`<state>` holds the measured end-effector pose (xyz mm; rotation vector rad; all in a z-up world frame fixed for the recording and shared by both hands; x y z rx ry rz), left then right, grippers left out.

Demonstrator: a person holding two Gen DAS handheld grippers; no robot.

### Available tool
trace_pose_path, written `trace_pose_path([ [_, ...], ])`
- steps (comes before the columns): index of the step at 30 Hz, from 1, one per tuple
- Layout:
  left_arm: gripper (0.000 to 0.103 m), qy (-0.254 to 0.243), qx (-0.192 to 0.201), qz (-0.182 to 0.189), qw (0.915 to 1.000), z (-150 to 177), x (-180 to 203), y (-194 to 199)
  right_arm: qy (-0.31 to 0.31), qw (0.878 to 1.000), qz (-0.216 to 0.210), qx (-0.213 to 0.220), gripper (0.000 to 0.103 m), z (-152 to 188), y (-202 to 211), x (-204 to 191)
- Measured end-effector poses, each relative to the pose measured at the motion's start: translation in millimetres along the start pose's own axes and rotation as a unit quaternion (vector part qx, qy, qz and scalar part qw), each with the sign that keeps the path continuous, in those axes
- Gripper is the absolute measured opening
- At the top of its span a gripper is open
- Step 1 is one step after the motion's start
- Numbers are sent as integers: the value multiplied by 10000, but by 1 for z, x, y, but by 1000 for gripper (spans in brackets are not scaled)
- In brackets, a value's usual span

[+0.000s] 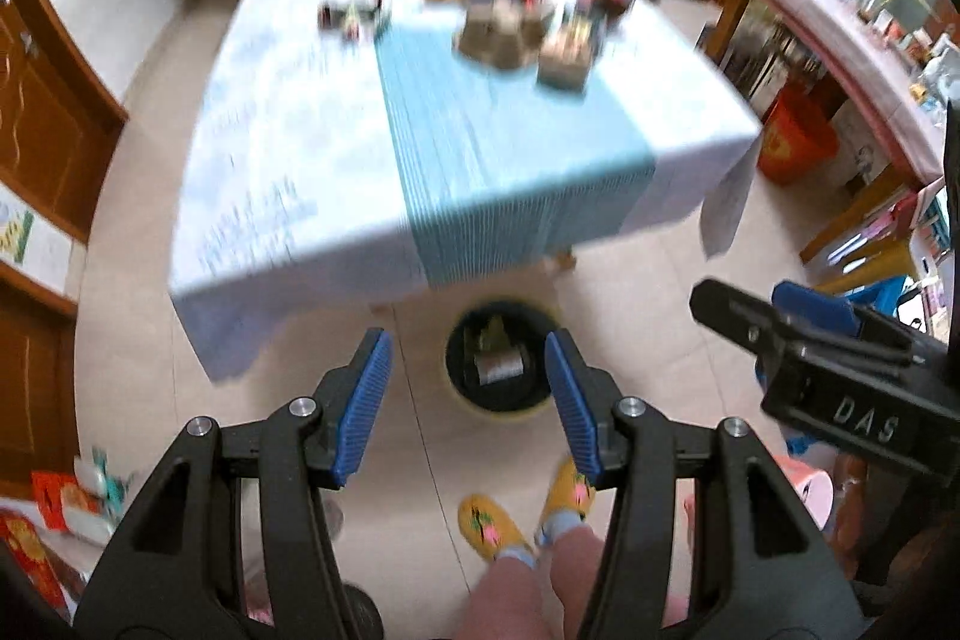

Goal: Collect trash
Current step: 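Raise both open grippers from the bin back toward the table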

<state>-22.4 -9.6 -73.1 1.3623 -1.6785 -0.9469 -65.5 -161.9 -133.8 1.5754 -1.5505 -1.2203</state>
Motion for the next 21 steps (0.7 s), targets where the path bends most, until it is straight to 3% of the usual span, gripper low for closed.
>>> trace_pose_path([
  [5,50,-96,448,166,9988,-33,4,41,28,9990,115,432,82,-30,52,-13],
  [10,50,-95,627,287,9976,-56,6,54,91,9970,278,713,82,-55,82,-20],
  [14,50,-138,790,366,9961,-69,4,62,93,9957,348,855,82,-71,88,-22],
  [21,50,-109,764,354,9964,-94,4,41,114,9954,352,884,82,-101,74,-15],
])
Point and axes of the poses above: each gripper's, at about its wrist camera, not at the fingertips, and y roughly against the way its jaws point, x to its right, z to its underside, the point moved 9 cm from there along -y, roughly the way its jaws point, and after that the axes turned 13 degrees about y, right-handed, at the moved point
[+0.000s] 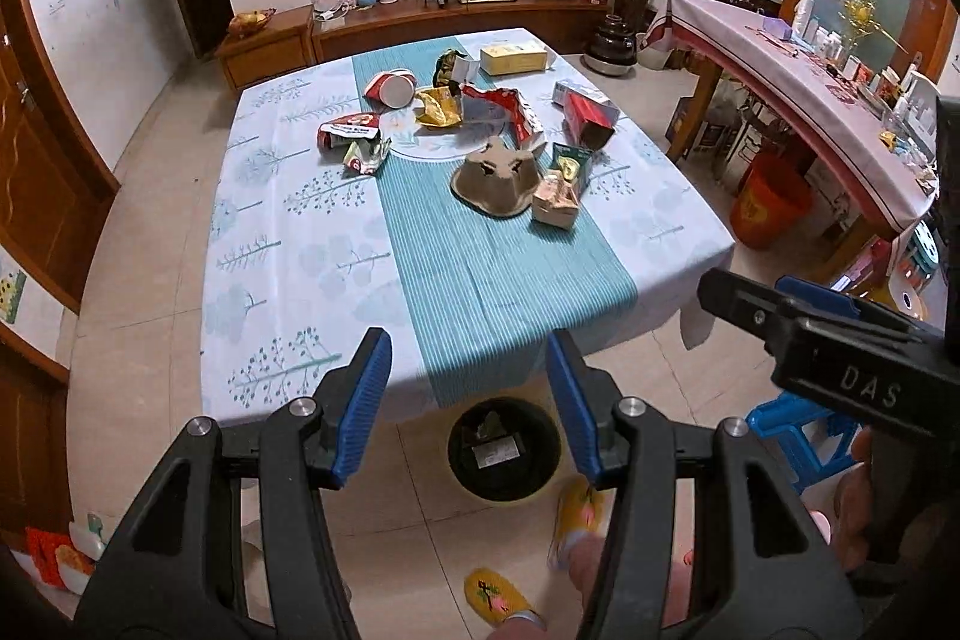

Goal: Collect trash
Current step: 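Raise both open grippers from the bin back toward the table, then grasp the beige pulp egg-tray piece with the left gripper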

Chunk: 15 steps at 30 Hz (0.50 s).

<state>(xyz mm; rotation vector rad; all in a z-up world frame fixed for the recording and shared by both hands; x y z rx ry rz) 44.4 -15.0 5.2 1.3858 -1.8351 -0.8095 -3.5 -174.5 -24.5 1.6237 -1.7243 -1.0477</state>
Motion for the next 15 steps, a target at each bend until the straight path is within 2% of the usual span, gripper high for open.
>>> trace_pose_path([
  [8,50,212,-266,-320,9989,-45,6,-79,-92,9994,-209,-276,82,-51,-77,35],
  [11,50,268,-410,-524,9974,-70,13,-123,-77,9982,-331,-504,82,-71,-117,51],
  [15,50,319,-731,-623,9949,-99,26,-182,-54,9953,-501,-823,82,-98,-170,73],
])
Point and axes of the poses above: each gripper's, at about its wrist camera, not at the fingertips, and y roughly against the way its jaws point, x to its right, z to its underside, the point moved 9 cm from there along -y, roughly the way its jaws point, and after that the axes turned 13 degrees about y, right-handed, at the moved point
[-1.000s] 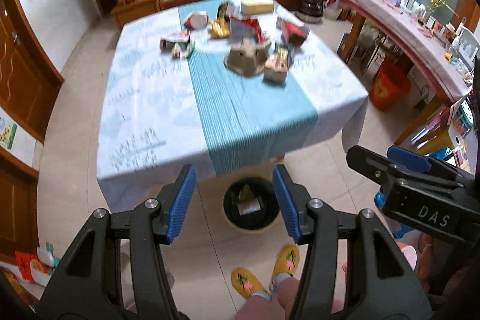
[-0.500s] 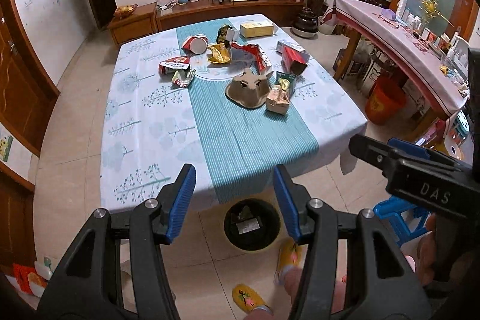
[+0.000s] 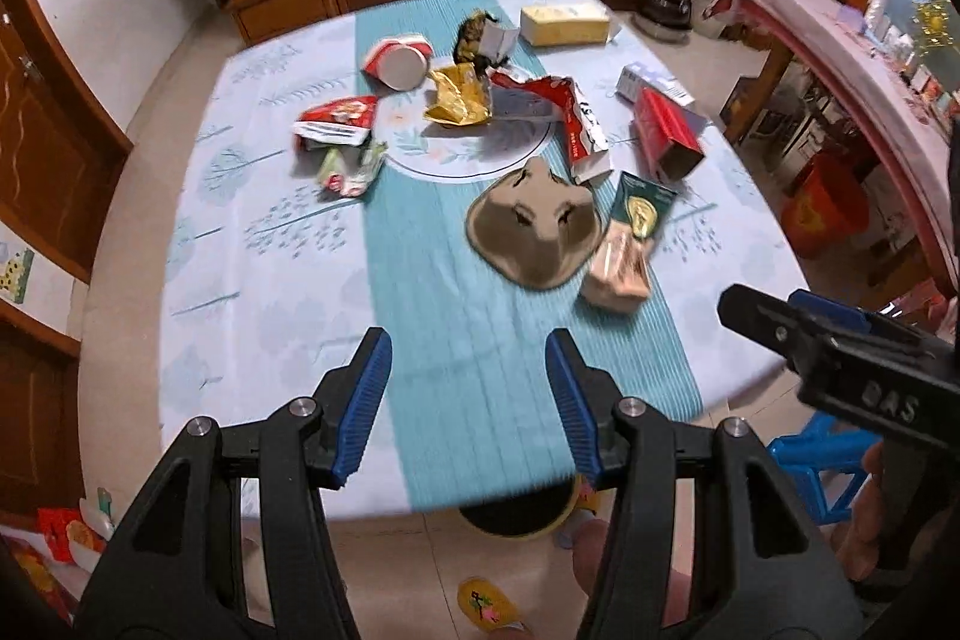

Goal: Collect trash
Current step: 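Grasp the beige pulp egg-tray piece with the left gripper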

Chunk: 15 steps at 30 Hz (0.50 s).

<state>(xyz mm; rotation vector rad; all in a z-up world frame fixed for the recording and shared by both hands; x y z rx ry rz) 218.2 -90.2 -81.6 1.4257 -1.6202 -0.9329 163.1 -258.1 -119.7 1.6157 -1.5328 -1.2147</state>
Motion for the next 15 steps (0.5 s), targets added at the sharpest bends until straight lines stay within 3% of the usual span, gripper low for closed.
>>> trace_pose_path([
  [5,50,-68,-398,-129,9991,-32,23,-58,89,9993,-228,-290,82,-34,-44,28],
  [15,50,-387,-1237,-195,9914,-44,51,-146,-70,9962,-449,-745,82,-44,-102,67],
])
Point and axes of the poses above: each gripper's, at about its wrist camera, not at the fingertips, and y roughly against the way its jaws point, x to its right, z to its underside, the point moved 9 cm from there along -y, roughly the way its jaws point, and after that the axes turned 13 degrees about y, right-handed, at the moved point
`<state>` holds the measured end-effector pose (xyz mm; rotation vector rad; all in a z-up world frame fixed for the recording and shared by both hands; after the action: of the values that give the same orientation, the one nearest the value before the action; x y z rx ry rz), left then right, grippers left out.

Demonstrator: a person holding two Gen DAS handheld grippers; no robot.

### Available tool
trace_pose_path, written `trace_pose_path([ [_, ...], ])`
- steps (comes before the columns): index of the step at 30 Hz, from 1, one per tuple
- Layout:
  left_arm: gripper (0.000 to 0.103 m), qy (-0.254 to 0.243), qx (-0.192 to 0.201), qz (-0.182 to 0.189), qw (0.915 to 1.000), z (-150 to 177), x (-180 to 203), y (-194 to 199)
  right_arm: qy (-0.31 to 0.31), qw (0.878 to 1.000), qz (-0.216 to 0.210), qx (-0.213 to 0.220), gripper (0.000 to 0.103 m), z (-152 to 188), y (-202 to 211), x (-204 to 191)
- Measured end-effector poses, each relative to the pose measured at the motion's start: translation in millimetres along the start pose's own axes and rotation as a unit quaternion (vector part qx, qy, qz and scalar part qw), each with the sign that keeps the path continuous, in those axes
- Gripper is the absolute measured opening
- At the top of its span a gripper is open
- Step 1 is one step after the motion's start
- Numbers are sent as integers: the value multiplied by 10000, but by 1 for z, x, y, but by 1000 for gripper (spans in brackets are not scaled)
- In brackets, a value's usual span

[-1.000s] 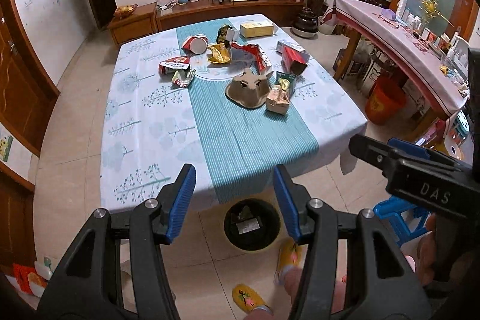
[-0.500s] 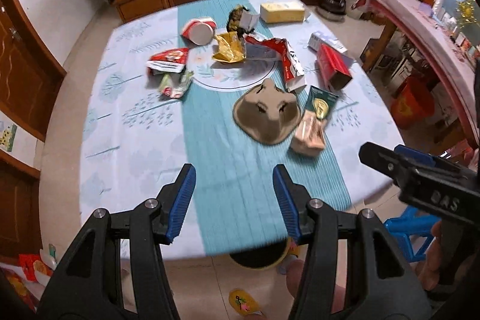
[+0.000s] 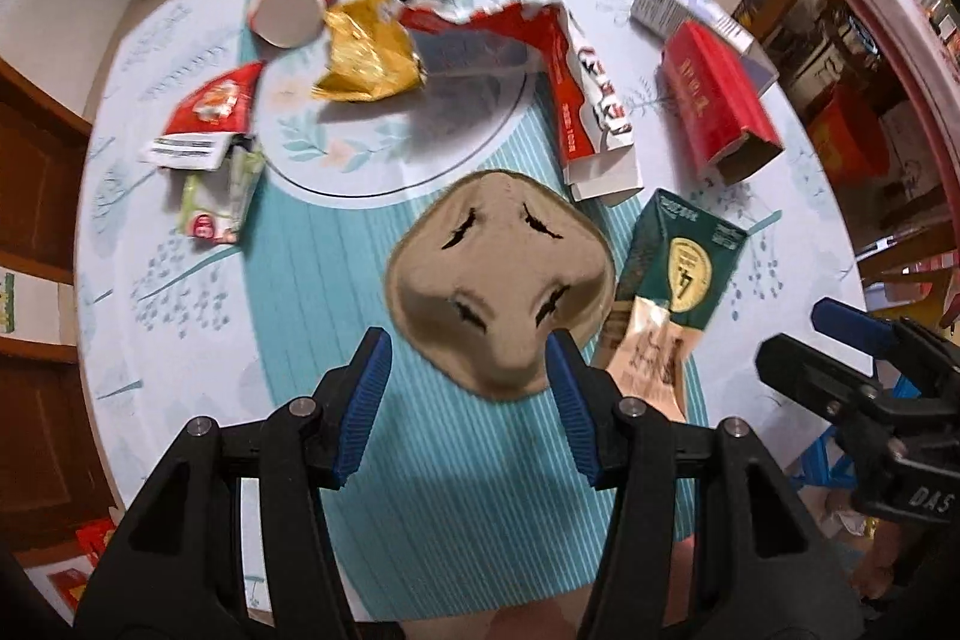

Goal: Collect trash
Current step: 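Grasp the beige pulp egg-tray piece with the left gripper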

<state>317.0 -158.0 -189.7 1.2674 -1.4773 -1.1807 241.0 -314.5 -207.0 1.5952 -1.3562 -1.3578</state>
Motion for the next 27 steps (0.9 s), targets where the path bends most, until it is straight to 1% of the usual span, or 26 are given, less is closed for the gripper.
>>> trace_pose_path([
  [2,50,-30,-175,36,9998,-1,3,-11,-46,10000,-33,-51,82,-2,-6,8],
  [4,50,-33,-273,-16,9996,-3,4,-21,-77,9999,-61,-81,82,-1,-10,12],
  [6,50,-23,-396,29,9992,-5,7,-29,-107,9998,-93,-116,82,-1,-14,16],
  [11,50,-56,-525,-27,9986,-10,11,-44,-114,9996,-183,-166,82,0,-18,18],
  [14,50,43,-635,42,9980,-12,12,-51,-114,9995,-220,-202,82,2,-21,14],
  [17,50,137,-612,111,9980,-14,8,-54,-103,9993,-257,-237,82,2,-26,8],
  [18,43,166,-571,114,9982,-15,7,-54,-98,9993,-268,-247,82,1,-27,6],
  [21,32,251,-439,55,9987,-17,0,-52,-103,9992,-278,-269,82,-2,-32,-1],
  [27,30,424,-216,51,9989,-8,-16,-39,-218,9988,-274,-331,82,-10,-45,-16],
])
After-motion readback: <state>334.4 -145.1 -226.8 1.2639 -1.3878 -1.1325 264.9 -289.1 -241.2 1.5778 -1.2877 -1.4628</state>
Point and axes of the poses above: each gripper's, at about its wrist camera, not at the fingertips, and y roughly against the way its jaws point, x to its right, z to its underside, the point moved 9 cm from there along -y, roughly the way its jaws point, and after that the axes turned 13 degrees about y, right-handed, at the moved point
